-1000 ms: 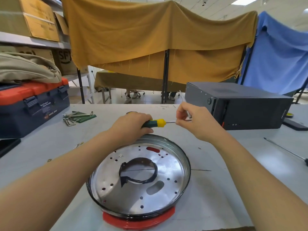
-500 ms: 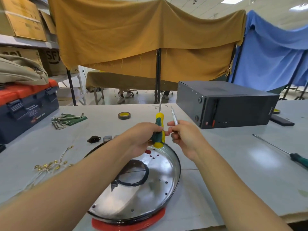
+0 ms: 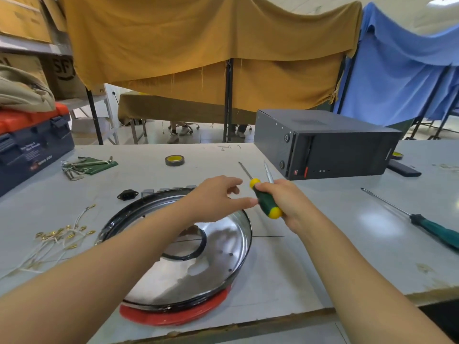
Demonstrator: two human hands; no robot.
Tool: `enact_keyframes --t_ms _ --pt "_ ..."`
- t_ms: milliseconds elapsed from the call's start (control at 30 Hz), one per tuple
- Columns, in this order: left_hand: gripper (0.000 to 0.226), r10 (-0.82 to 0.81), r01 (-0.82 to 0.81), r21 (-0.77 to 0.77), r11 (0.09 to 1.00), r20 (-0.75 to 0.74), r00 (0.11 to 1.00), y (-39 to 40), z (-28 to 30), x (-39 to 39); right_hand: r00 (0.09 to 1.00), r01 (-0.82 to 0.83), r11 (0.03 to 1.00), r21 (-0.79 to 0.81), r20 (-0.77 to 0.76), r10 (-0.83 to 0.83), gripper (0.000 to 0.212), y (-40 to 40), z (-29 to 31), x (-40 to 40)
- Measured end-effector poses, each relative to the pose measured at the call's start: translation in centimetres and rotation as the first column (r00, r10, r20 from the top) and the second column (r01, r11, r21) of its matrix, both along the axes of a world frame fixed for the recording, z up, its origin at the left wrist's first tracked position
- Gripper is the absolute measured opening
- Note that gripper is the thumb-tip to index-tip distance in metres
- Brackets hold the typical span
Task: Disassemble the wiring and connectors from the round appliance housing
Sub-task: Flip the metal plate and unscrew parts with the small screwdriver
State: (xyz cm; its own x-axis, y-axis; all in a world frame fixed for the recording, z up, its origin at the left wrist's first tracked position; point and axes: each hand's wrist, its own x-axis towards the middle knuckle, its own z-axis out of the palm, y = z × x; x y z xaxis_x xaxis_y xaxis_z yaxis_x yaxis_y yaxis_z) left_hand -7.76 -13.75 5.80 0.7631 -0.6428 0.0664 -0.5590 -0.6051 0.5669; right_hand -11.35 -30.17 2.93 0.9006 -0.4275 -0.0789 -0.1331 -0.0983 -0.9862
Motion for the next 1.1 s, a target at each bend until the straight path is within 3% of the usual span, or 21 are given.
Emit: enact_keyframes --t_ms 200,467,567,700,833,967,1100 --pt "0.089 -0.152 0.102 0.354 0.93 0.118 0.981 1.2 -2.6 0.5 0.981 0.039 0.884 -0.466 -0.15 -0.122 0.021 -1.6 -4.4 -1.5" --pt "0.094 -0.181 0.118 0.374 0.92 0.137 0.974 1.2 -3.5 1.1 0.957 -0.13 0.672 -0.729 -0.269 -0.107 0.025 -1.5 -5.1 -1.7" --pt "0.095 -0.185 0.124 0.375 0.919 0.131 0.974 1.3 -3.6 1.1 0.941 -0.199 0.626 -0.754 -0.325 -0.093 0.026 -1.6 -4.8 -1.8" --pt "0.093 -0.189 0.126 0.392 0.911 0.125 0.974 1.2 -3.6 1.3 0.924 -0.255 0.651 -0.715 -0.38 -0.055 0.032 -2.0 -4.7 -1.8" --pt "0.091 -0.196 0.134 0.392 0.91 0.123 0.973 1.3 -3.6 1.3 0.946 -0.149 0.707 -0.691 -0.307 -0.101 0.026 -2.8 -4.6 -1.4" --pt "0.091 -0.196 0.139 0.392 0.91 0.109 0.975 1.3 -3.7 1.3 0.952 0.008 0.738 -0.675 -0.221 -0.213 0.033 -3.9 -4.8 -1.4" --pt "0.091 -0.198 0.138 0.394 0.909 0.115 0.973 1.2 -3.7 1.4 0.944 0.007 0.768 -0.64 -0.25 -0.217 0.028 -4.6 -4.9 -1.4"
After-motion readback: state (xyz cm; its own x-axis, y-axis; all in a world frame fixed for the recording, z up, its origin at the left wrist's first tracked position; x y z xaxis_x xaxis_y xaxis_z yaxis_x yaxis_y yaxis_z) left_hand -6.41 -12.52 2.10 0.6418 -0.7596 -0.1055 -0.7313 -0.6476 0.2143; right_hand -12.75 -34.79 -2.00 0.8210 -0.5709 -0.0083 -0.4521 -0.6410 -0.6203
